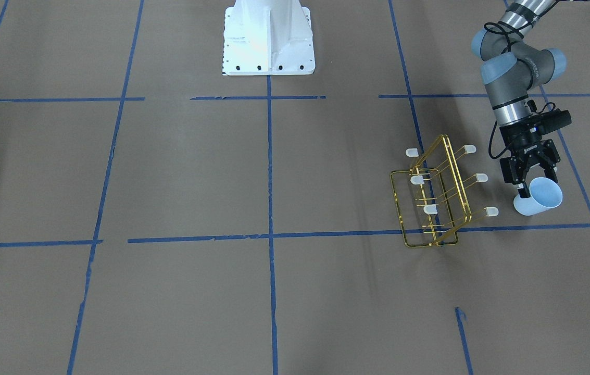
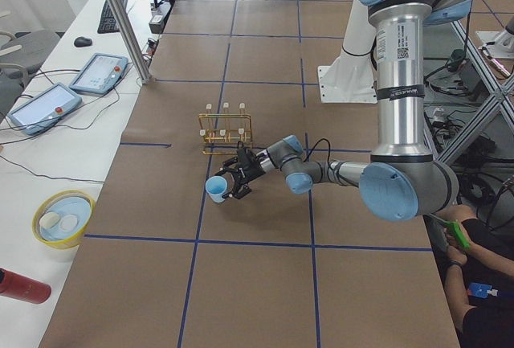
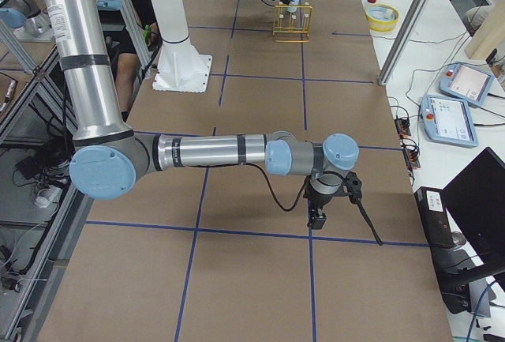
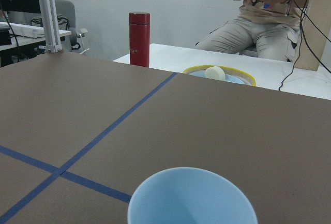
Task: Hang cup on cup holder
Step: 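Lower the left gripper onto the light-blue cup and grasp its rim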
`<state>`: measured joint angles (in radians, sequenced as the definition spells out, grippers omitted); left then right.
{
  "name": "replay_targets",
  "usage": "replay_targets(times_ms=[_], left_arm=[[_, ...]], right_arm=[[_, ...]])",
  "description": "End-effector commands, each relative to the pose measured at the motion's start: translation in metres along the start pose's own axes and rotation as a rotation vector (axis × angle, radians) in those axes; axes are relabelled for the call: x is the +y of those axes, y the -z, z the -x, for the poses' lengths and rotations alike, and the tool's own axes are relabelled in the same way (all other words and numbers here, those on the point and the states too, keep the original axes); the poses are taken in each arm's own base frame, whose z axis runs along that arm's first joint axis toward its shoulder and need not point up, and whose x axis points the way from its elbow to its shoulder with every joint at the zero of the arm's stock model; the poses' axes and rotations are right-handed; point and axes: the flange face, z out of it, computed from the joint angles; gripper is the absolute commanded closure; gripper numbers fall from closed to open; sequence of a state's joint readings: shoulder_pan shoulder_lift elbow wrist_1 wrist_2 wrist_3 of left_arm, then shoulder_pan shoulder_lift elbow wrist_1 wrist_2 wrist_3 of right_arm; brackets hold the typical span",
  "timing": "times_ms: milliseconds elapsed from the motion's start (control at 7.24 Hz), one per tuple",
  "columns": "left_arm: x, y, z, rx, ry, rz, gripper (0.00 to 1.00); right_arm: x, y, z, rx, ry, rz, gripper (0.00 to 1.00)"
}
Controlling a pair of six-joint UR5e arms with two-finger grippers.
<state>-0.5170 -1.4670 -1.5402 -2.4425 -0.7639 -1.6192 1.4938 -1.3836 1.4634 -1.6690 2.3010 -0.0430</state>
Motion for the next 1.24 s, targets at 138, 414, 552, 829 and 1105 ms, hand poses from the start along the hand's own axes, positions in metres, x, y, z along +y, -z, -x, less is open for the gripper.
replay_targets(times_ms=[138, 414, 552, 829, 1105], left_arm=[[0.013, -0.012, -0.001, -0.013, -0.016, -0.014, 0.0], [0.026, -0.024, -0.006, -0.025, -0.026, -0.014, 0.0], [0.03, -0.026, -0.001, -0.031, -0.038, -0.013, 0.0], [0.036, -0.03, 0.005, -0.042, -0.053, -0.013, 0.0], [0.037, -0.03, 0.004, -0.043, -0.057, -0.012, 0.0]], right_arm=[[0.0, 0.0, 0.0, 0.0, 0.0, 0.0, 0.0], [0.0, 0.0, 0.0, 0.0, 0.0, 0.0, 0.0], [0.0, 0.0, 0.0, 0.0, 0.0, 0.0, 0.0], [0.0, 0.0, 0.001, 0.0, 0.001, 0.001, 0.0], [0.0, 0.0, 0.0, 0.0, 0.0, 0.0, 0.0]])
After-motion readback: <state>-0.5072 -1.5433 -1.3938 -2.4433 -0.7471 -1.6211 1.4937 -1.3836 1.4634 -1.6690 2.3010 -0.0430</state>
